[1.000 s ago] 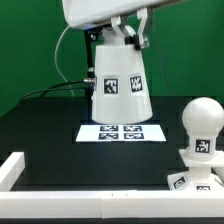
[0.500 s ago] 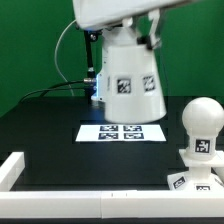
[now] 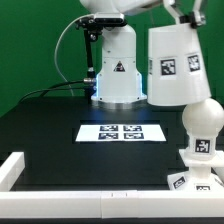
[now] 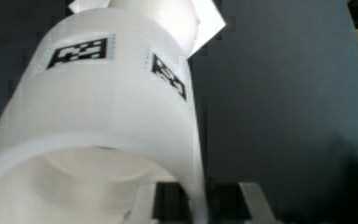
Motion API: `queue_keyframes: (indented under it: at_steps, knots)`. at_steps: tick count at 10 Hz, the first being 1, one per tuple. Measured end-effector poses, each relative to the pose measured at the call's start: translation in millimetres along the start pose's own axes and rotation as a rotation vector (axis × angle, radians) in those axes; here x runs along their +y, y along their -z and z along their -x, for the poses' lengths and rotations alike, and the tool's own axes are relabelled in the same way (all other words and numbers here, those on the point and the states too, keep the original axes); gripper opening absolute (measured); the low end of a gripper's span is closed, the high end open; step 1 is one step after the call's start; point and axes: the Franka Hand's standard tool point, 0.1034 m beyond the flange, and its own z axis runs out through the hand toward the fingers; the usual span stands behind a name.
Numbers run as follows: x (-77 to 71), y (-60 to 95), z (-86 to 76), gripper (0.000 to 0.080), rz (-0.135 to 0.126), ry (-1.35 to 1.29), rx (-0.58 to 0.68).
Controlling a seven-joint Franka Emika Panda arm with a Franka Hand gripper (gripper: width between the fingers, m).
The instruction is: Assemble lamp
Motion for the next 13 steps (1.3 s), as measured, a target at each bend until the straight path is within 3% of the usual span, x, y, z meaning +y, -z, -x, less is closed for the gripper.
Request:
queue_keyframes:
  at_steps: [2, 5, 8, 10, 11, 12, 13]
  knots:
    - [-9.6, -10.0, 10.8, 0.0041, 0.013, -0.001, -0.013]
    - [3.2, -26.5, 4.6, 0.0041, 0.039, -0.01, -0.018]
    - [9.5, -57.8, 14.2, 0.0041, 0.083, -0.011, -0.037]
    - [16.3, -65.0, 14.1, 0.0041, 0.098, -0.015, -0.044]
    - [16.0, -65.2, 14.4, 0.0121, 0.098, -0.015, -0.045]
    - [16.1, -65.2, 14.4, 0.0121, 0.098, -0.015, -0.045]
    - [15.6, -63.4, 14.3, 0.0259, 0.096, -0.015, -0.046]
